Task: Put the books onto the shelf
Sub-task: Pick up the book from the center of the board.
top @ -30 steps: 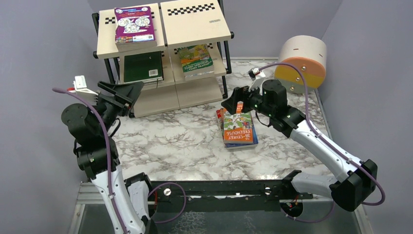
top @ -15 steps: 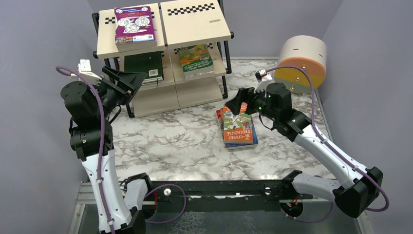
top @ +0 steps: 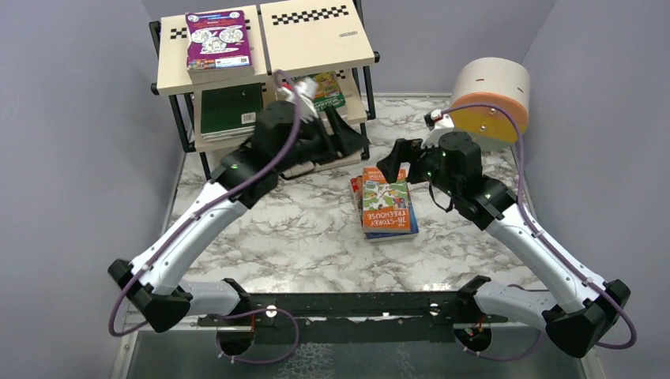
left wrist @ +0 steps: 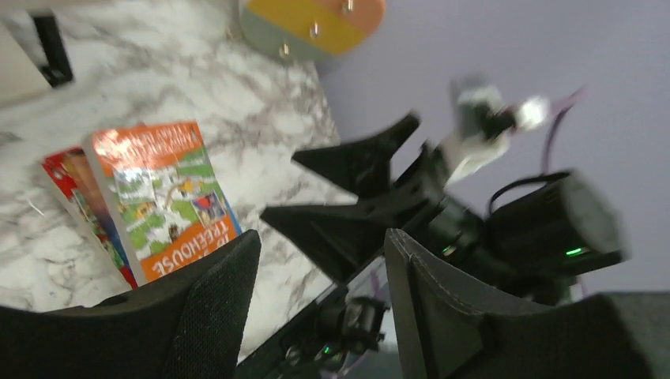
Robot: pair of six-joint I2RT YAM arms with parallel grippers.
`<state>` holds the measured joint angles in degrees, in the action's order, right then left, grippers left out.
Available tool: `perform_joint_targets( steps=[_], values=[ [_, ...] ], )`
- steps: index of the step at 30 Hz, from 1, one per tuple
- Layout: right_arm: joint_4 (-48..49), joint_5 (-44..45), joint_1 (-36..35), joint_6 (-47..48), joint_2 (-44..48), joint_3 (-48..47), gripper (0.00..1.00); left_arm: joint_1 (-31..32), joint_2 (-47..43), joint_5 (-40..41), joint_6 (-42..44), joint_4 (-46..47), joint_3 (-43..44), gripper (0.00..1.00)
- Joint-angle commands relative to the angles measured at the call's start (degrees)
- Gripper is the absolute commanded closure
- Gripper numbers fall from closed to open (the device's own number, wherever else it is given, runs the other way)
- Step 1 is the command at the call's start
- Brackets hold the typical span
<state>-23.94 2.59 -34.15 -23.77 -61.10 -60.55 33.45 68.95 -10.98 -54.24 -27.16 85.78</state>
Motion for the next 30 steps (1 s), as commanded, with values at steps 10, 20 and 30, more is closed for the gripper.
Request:
perform_joint_targets(
  steps=[10,20,30],
  values=[
    [-11.38,14.95,-0.16,-7.50,7.06,0.60,0.04,15.73,-6.09,13.93,7.60,14.29,-24.94,0.49],
    [-9.76,7.86,-0.20,-9.64,9.85,12.42,0.04,16.07,-10.84,13.53,-4.44,35.60,-48.36,0.16],
    [-5.99,4.73,-0.17,-7.43,12.75,18.72,0.03,18.63,-3.80,18.32,-4.92,38.24,-47.89,0.11]
  ],
)
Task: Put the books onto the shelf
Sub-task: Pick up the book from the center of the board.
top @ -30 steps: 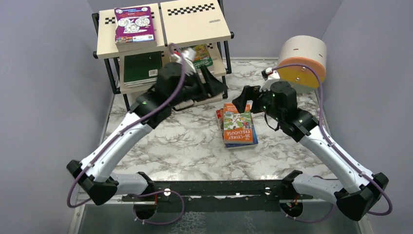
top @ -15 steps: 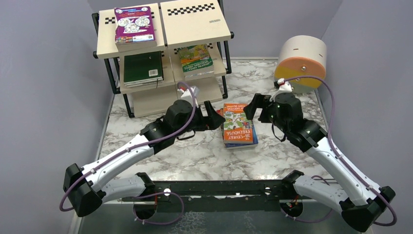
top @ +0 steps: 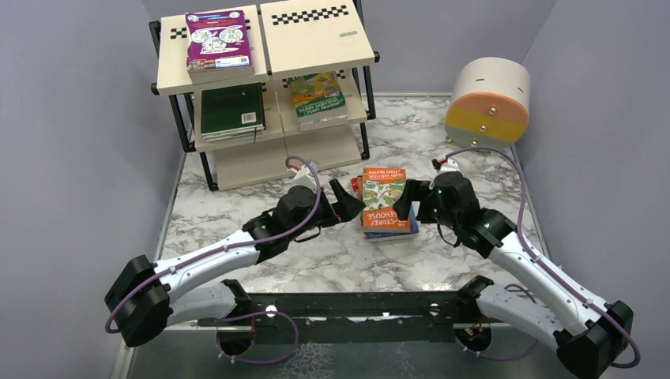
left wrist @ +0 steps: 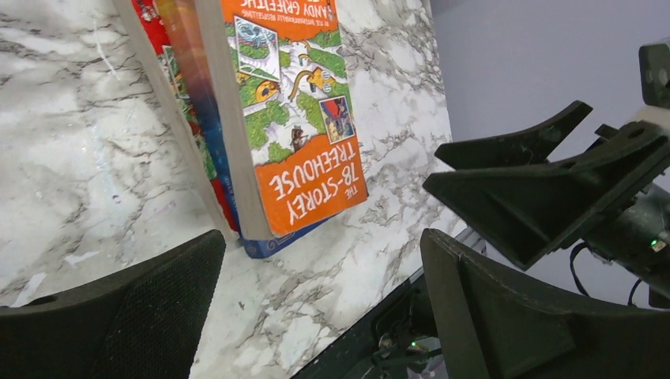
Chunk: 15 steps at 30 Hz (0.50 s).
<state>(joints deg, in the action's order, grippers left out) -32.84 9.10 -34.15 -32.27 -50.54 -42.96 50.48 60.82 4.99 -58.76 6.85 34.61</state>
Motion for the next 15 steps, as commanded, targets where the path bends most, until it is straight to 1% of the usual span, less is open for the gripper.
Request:
perform_joint_targets(
  steps=[1,4,8,12,15],
  values=[
    [3.41,-1.56,-0.21,1.28,3.02,1.48,0.03,2.24,5.72,2.27,-0.15,4.36,4.19,0.12],
    [3.59,-0.06,-0.20,1.68,4.40,1.87,0.03,3.93,8.14,3.36,0.55,4.46,6.01,0.15],
    [1.19,-0.32,-0.17,1.09,3.04,1.28,0.02,4.19,7.87,5.19,-0.33,6.20,4.68,0.18],
    [2.74,-3.47,-0.21,-1.02,4.39,3.75,0.02,4.19,7.47,5.77,-1.49,9.31,2.38,0.20],
    [4.87,-5.08,-0.21,-2.14,4.67,6.31,0.03,4.19,9.65,4.70,-2.08,9.76,2.30,0.20]
  ],
)
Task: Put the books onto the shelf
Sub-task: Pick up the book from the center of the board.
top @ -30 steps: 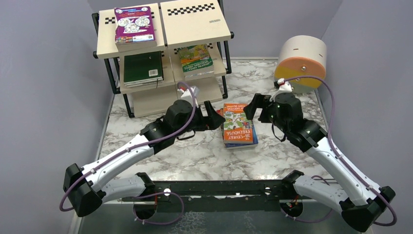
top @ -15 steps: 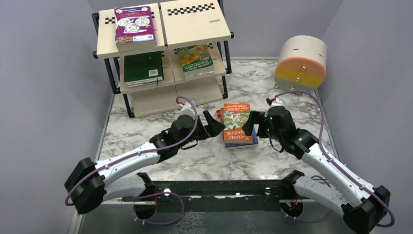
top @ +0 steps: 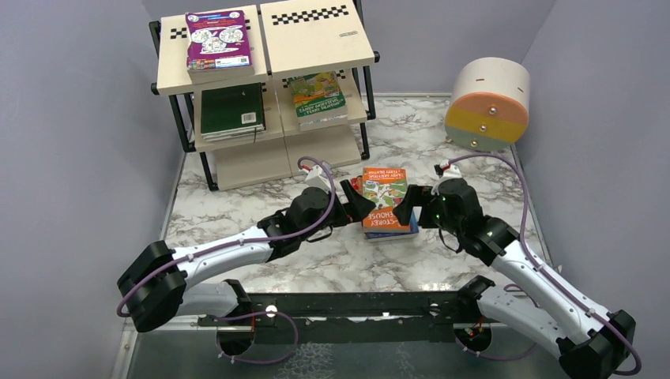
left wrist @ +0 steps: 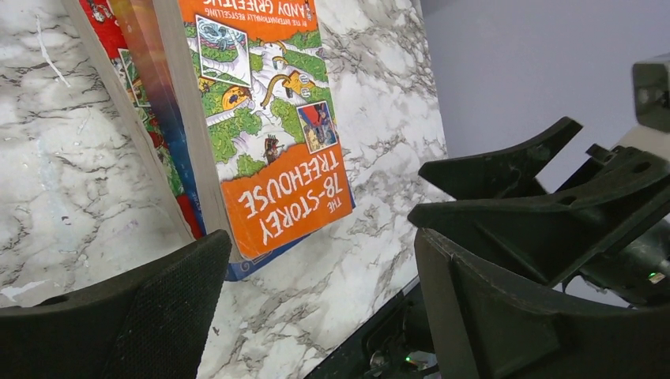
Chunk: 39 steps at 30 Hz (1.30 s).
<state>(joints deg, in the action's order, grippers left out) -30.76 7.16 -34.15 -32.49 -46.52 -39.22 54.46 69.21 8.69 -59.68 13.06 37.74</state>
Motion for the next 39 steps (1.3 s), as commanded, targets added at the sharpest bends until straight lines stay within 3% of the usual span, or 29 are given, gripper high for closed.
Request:
perform_joint_targets(
  steps=[1,12,39],
  values=[
    [3.33,-3.46,-0.17,-2.30,0.19,3.25,0.03,0.21,2.16,0.58,-1.61,3.65,-0.93,0.21],
    [7.46,-5.74,-0.21,-2.84,-3.37,7.11,0.03,0.21,6.24,-0.43,-5.73,10.55,-6.22,0.26],
    [18.13,-7.84,-0.19,-2.83,-8.81,11.02,0.03,-0.86,15.14,-1.79,-9.05,23.63,-8.73,0.25]
  ],
)
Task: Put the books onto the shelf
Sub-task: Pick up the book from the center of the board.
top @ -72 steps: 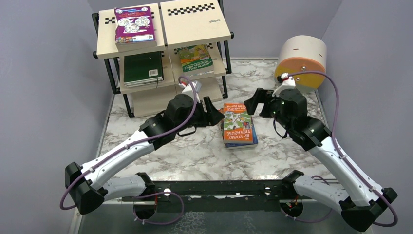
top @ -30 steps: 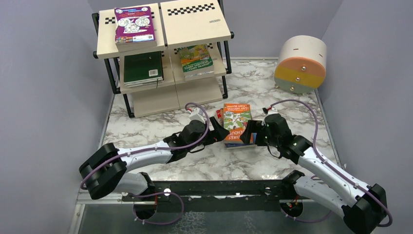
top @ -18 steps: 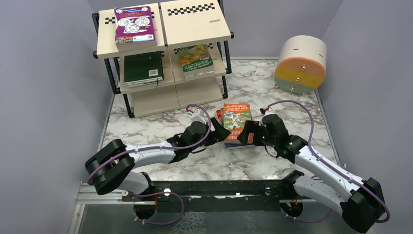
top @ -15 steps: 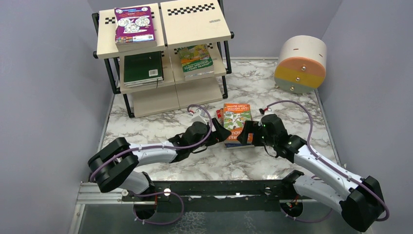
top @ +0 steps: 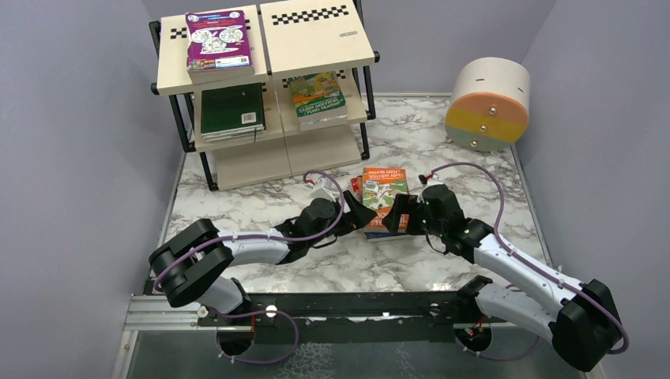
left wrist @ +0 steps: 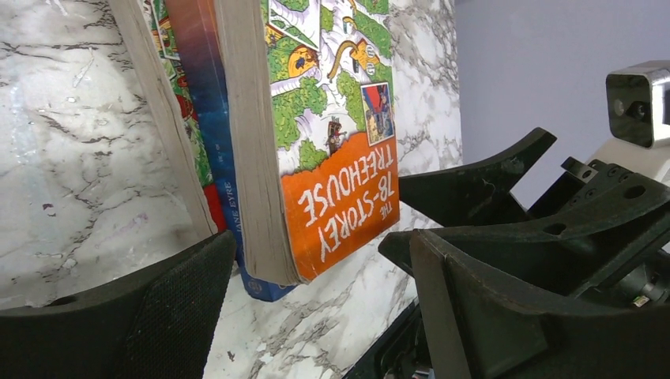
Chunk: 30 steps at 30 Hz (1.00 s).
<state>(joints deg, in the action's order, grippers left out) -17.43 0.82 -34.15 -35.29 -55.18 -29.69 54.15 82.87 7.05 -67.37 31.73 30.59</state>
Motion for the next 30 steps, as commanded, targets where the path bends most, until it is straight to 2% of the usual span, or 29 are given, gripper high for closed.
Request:
perform_joint_targets(
  steps=[1,7,19,24,30],
  values=[
    [5.20,-1.61,-0.18,-0.10,-0.39,1.62,0.03,-0.76,1.93,-0.52,-1.57,5.61,-1.77,0.25],
    [8.56,-3.36,-0.20,-0.48,-1.39,2.55,0.03,-1.56,5.02,-2.46,-3.15,9.85,-3.33,0.25],
    [13.84,-6.82,-0.21,0.06,-2.70,3.50,0.04,-2.86,10.98,-5.12,-5.88,26.41,-6.85,0.26],
    [15.32,-7.35,-0.21,-0.04,-2.85,4.07,0.04,-3.57,14.22,-6.35,-7.39,34.06,-7.73,0.29],
    [17.66,-8.89,-0.20,0.38,-3.67,4.53,0.04,-3.95,18.59,-7.35,-8.12,37.97,-7.32,0.32]
  ],
)
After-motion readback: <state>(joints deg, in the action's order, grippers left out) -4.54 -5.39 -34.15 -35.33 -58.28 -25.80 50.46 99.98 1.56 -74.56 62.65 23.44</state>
